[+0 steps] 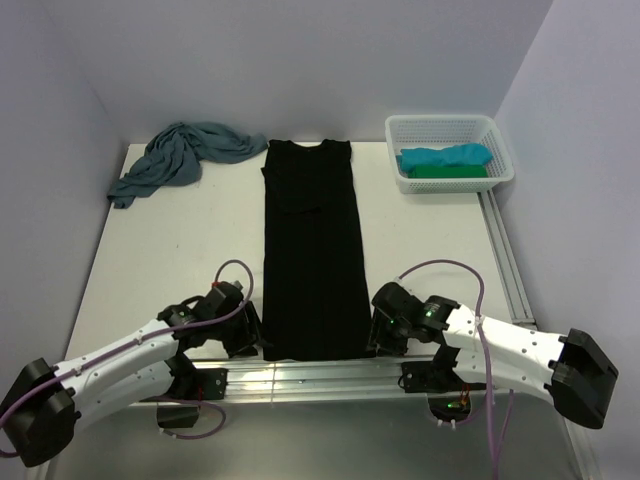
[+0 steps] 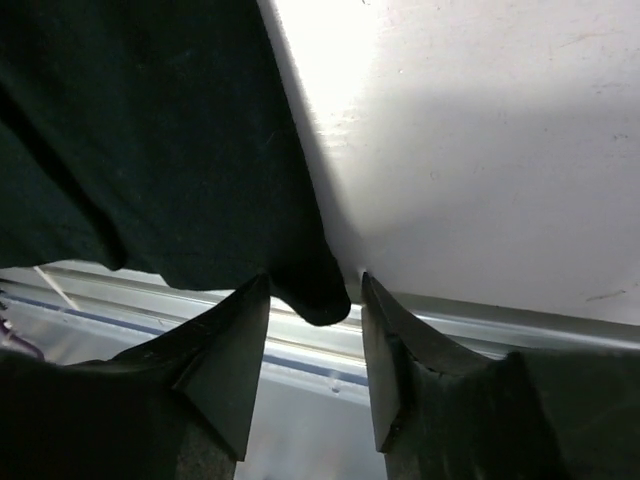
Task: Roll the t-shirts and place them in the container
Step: Roll the tshirt
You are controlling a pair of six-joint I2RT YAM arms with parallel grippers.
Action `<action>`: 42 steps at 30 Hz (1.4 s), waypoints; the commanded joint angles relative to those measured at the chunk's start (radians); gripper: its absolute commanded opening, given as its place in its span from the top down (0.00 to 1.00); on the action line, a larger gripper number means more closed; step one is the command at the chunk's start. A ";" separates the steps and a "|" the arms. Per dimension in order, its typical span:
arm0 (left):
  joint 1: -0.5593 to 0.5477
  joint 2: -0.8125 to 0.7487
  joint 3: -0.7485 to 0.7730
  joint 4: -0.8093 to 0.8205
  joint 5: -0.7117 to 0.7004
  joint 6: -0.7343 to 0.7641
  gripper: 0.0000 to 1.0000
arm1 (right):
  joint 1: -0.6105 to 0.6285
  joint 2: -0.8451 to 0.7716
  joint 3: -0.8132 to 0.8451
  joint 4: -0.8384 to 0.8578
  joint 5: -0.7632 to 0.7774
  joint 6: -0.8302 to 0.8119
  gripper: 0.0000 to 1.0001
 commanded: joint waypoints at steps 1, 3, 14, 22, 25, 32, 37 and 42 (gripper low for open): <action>-0.019 0.036 0.000 0.067 -0.012 -0.018 0.43 | 0.005 0.011 0.036 0.035 0.030 0.005 0.52; -0.023 0.062 0.003 0.075 -0.013 -0.018 0.45 | 0.005 0.016 0.034 0.041 0.026 0.002 0.57; -0.046 0.044 -0.036 0.064 0.010 -0.020 0.65 | 0.005 0.038 0.011 0.071 0.006 -0.001 0.66; -0.050 -0.018 -0.074 0.059 0.045 -0.034 0.73 | 0.005 0.070 0.013 0.090 -0.005 -0.012 0.76; -0.050 0.019 -0.082 0.085 0.057 -0.026 0.80 | 0.007 0.068 0.017 0.087 -0.003 -0.013 0.86; -0.053 0.162 0.007 0.062 0.037 0.023 1.00 | 0.005 0.067 0.074 -0.002 -0.003 -0.041 1.00; -0.051 0.174 0.117 -0.079 0.017 0.046 1.00 | -0.019 0.059 0.170 -0.120 -0.002 -0.094 1.00; -0.016 0.217 0.194 -0.099 0.030 0.107 1.00 | -0.101 0.060 0.200 -0.108 -0.066 -0.168 1.00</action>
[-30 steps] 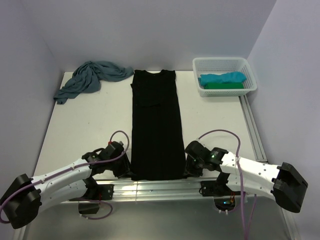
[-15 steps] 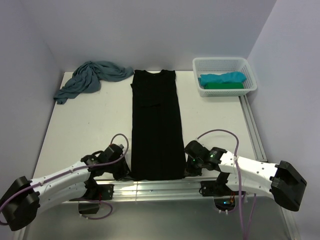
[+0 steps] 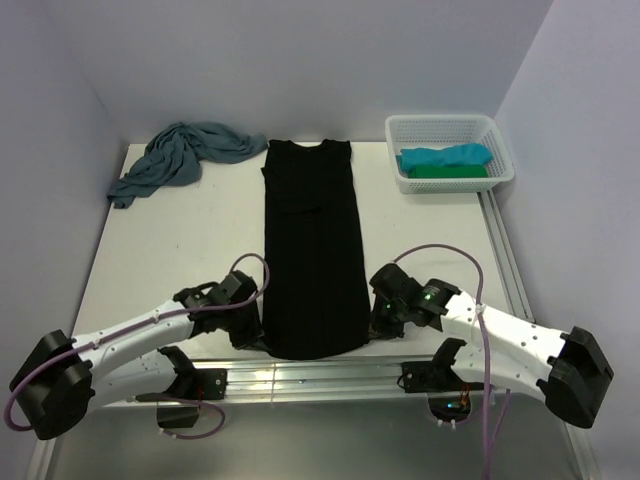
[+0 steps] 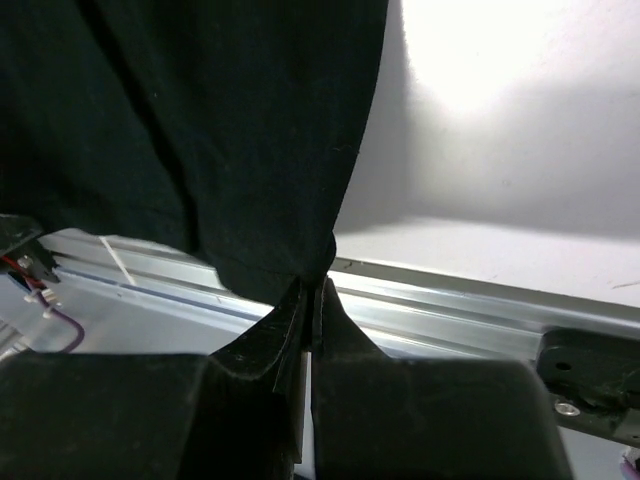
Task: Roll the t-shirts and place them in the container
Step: Roll the tshirt
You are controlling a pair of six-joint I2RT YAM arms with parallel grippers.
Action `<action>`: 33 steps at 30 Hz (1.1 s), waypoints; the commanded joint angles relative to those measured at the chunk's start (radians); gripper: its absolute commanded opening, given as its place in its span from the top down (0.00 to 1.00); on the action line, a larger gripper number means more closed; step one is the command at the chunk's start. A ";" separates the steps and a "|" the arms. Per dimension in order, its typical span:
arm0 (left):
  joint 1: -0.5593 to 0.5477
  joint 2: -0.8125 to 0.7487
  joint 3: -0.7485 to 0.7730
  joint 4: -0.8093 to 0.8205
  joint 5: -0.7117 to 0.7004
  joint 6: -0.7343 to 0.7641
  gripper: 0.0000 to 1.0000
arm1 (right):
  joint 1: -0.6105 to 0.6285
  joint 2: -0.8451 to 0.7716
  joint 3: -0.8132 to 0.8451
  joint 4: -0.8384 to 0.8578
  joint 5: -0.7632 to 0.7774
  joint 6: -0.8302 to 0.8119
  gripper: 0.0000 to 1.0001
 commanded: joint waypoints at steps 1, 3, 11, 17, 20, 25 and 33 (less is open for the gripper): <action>0.036 0.024 0.065 -0.047 -0.009 0.074 1.00 | -0.050 0.013 0.044 -0.043 -0.036 -0.076 1.00; 0.085 0.031 0.093 -0.053 0.009 0.103 1.00 | -0.090 0.032 0.074 -0.050 -0.053 -0.125 1.00; 0.247 0.105 0.186 -0.063 0.066 0.203 1.00 | -0.216 0.141 0.205 -0.069 -0.085 -0.275 1.00; 0.287 0.186 0.271 -0.068 0.074 0.259 1.00 | -0.273 0.214 0.258 -0.063 -0.107 -0.334 1.00; 0.316 0.211 0.291 -0.068 0.091 0.273 0.99 | -0.302 0.253 0.283 -0.060 -0.113 -0.363 1.00; 0.359 0.226 0.326 -0.077 0.099 0.296 1.00 | -0.337 0.302 0.317 -0.057 -0.119 -0.395 1.00; 0.396 0.287 0.376 -0.079 0.097 0.329 1.00 | -0.376 0.366 0.389 -0.067 -0.127 -0.446 1.00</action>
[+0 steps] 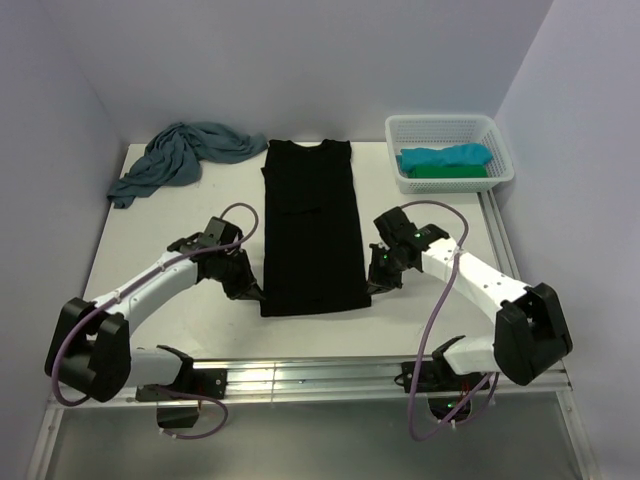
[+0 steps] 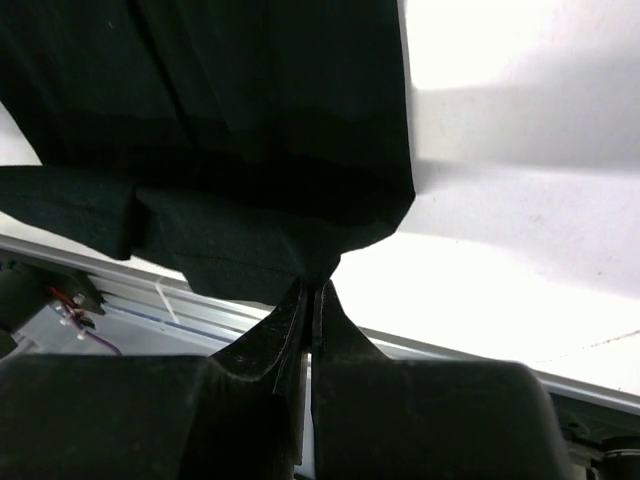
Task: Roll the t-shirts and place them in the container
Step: Roll the tshirt
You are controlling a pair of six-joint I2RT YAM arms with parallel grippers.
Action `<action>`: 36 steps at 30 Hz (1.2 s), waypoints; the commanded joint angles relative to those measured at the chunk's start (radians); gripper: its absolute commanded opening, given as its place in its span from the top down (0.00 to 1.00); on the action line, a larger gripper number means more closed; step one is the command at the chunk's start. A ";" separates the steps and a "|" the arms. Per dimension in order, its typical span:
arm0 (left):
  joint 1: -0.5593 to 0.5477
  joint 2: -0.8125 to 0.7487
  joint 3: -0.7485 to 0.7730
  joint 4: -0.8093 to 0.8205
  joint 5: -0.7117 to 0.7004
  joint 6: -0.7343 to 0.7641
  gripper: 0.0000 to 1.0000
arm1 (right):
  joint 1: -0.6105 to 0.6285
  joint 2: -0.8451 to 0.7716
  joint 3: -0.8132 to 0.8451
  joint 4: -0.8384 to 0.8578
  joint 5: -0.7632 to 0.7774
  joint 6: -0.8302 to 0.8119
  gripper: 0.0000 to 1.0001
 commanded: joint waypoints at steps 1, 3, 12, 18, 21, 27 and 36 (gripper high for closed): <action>0.011 0.026 0.072 -0.005 0.005 0.042 1.00 | -0.026 0.027 0.063 -0.015 -0.004 -0.051 1.00; 0.013 0.048 0.086 -0.007 0.004 0.050 1.00 | -0.035 0.049 0.078 -0.014 -0.007 -0.061 1.00; 0.028 0.123 0.131 0.004 -0.001 0.068 1.00 | -0.081 0.147 0.149 -0.012 -0.013 -0.114 0.99; 0.051 0.169 0.166 0.015 0.016 0.080 1.00 | -0.109 0.196 0.188 -0.014 -0.024 -0.134 0.97; 0.059 0.196 0.189 0.019 0.025 0.085 0.95 | -0.118 0.219 0.208 -0.014 -0.025 -0.138 0.81; 0.079 0.258 0.264 0.021 0.047 0.090 0.68 | -0.139 0.279 0.276 -0.010 -0.030 -0.132 0.56; 0.168 0.357 0.390 0.058 0.117 0.056 0.38 | -0.207 0.333 0.371 0.016 -0.083 -0.127 0.41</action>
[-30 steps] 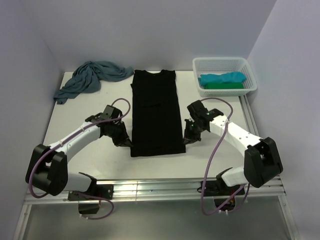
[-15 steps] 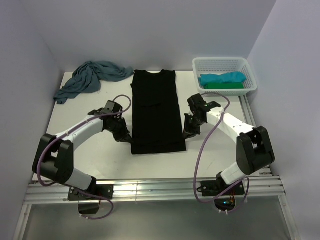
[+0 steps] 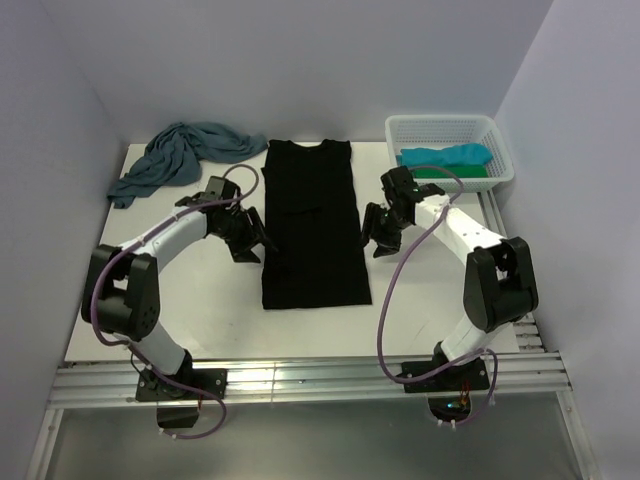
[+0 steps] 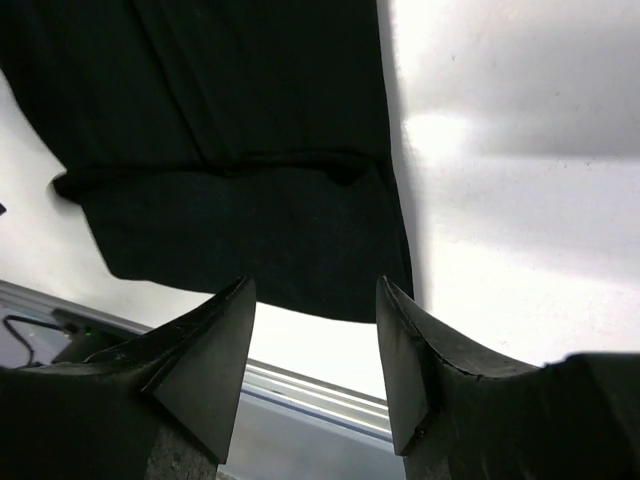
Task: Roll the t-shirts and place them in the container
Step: Roll the tshirt
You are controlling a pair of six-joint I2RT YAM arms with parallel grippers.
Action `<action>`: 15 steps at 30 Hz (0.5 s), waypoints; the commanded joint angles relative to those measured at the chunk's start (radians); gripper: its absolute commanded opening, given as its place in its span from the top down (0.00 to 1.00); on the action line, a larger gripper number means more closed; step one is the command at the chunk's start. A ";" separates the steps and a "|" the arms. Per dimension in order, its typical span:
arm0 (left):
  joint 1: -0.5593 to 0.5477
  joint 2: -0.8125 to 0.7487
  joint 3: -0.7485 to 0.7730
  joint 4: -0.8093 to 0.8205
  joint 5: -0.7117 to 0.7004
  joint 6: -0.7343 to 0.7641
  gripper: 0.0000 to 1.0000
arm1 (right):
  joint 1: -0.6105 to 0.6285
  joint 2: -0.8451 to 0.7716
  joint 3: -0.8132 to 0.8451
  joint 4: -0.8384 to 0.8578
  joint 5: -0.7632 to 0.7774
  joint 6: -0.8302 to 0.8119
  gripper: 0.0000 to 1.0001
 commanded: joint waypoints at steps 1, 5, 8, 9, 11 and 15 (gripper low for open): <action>0.055 0.015 0.046 0.042 0.075 -0.014 0.37 | -0.029 0.011 0.037 0.013 -0.051 -0.021 0.42; 0.063 0.002 0.040 -0.021 0.048 0.058 0.37 | -0.029 -0.038 -0.021 0.033 -0.078 -0.037 0.44; 0.063 -0.057 -0.041 -0.017 0.052 0.105 0.36 | -0.029 -0.087 -0.093 0.053 -0.098 -0.041 0.46; 0.063 -0.079 -0.072 -0.004 0.059 0.108 0.36 | -0.029 -0.095 -0.114 0.058 -0.108 -0.044 0.46; 0.060 -0.136 -0.179 0.041 0.092 0.097 0.36 | -0.029 -0.113 -0.188 0.078 -0.111 -0.048 0.46; 0.043 -0.234 -0.339 0.109 0.108 0.057 0.36 | -0.029 -0.168 -0.334 0.113 -0.121 -0.037 0.43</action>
